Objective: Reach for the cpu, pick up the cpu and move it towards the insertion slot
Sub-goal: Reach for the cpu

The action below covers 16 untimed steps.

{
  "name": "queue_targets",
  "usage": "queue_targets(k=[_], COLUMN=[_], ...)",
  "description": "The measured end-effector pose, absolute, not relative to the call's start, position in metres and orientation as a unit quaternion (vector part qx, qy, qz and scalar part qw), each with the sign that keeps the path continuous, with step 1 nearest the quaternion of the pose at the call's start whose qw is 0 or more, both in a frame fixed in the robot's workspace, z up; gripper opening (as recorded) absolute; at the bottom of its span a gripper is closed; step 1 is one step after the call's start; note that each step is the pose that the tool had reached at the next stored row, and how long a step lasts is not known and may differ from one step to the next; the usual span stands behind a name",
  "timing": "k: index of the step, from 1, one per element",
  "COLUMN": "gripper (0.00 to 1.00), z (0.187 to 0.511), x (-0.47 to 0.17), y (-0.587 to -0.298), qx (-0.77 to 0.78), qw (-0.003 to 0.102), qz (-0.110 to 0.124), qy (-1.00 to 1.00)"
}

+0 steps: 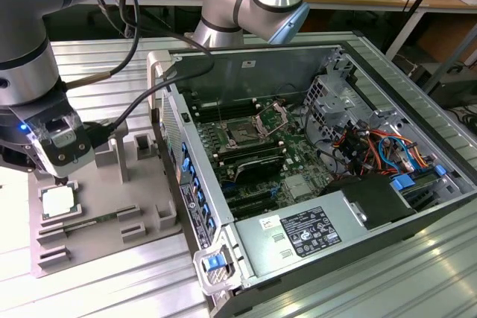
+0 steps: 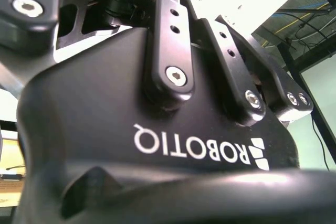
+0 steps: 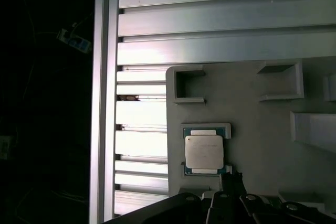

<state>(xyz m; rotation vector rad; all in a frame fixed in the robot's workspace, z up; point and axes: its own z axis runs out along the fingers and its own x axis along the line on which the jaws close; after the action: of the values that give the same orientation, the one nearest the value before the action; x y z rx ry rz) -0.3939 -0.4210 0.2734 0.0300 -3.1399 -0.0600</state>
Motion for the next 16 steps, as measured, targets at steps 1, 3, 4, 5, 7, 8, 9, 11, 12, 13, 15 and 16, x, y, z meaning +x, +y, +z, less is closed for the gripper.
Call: queue_targets(k=[1, 3, 4, 5, 7, 8, 9, 11, 12, 13, 15, 16], gripper=[0.11, 0.11, 0.11, 0.11, 0.11, 0.11, 0.11, 0.11, 0.11, 0.11, 0.11, 0.11], z=[0.2732, 0.2729, 0.2728, 0.2725, 0.272, 0.2718, 0.2716, 0.2712, 0.271, 0.2708, 0.2705, 0.2703], x=[-0.3939, -0.3939, -0.3939, -0.3939, -0.3939, -0.3938, -0.3939, -0.3939, -0.3939, -0.3939, -0.3939, -0.3939], y=[-0.421, -0.421, -0.421, -0.421, -0.421, -0.421, -0.421, -0.421, -0.421, -0.421, -0.421, -0.421], qx=[0.01, 0.01, 0.01, 0.01, 0.01, 0.01, 0.01, 0.01, 0.01, 0.01, 0.01, 0.01], qw=[0.0, 0.0, 0.0, 0.0, 0.0, 0.0, 0.0, 0.0, 0.0, 0.0, 0.0, 0.0], qz=[-0.019, -0.019, -0.019, -0.019, -0.019, -0.019, -0.019, -0.019, -0.019, -0.019, -0.019, -0.019], qy=[-1.0, -1.0, -1.0, -1.0, -1.0, -1.0, -1.0, -1.0, -1.0, -1.0, -1.0, -1.0])
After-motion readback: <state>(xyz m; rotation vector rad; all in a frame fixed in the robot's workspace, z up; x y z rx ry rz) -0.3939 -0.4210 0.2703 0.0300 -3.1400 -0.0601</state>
